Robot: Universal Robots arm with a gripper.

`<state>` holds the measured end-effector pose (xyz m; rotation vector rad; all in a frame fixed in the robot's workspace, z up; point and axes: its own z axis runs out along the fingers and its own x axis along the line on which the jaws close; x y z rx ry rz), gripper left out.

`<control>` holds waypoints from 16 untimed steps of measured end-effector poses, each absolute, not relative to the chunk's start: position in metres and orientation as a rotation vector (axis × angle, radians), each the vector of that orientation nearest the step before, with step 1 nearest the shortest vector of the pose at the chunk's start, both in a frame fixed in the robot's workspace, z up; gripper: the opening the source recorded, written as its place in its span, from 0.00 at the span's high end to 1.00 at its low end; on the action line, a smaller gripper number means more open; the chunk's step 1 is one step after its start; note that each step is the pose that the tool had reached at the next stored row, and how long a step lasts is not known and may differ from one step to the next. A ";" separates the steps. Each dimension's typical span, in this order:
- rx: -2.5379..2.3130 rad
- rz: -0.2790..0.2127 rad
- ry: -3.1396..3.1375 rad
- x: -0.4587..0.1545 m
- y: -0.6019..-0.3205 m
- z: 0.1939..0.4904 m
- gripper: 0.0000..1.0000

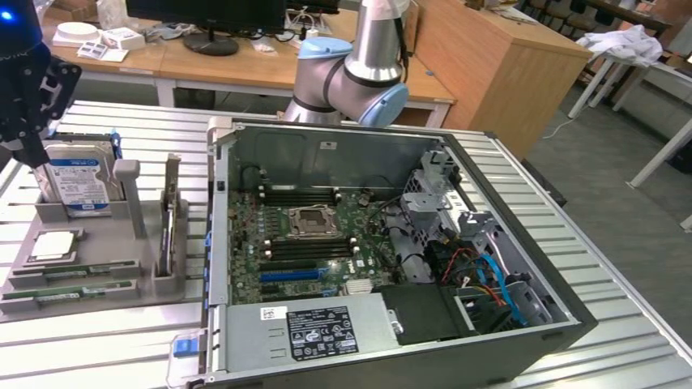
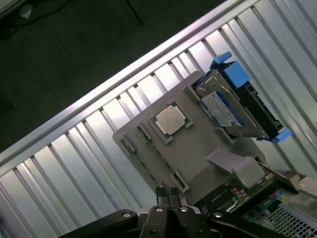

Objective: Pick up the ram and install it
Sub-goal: 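Pick up the ram and move it above insertion slot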

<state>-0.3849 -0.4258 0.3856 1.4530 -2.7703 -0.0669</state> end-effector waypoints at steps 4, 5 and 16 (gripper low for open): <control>1.551 -0.066 -2.715 -0.385 -0.426 0.385 0.89; 1.575 -0.066 -2.701 -0.385 -0.426 0.385 0.89; 1.823 -0.063 -2.535 -0.385 -0.426 0.385 0.89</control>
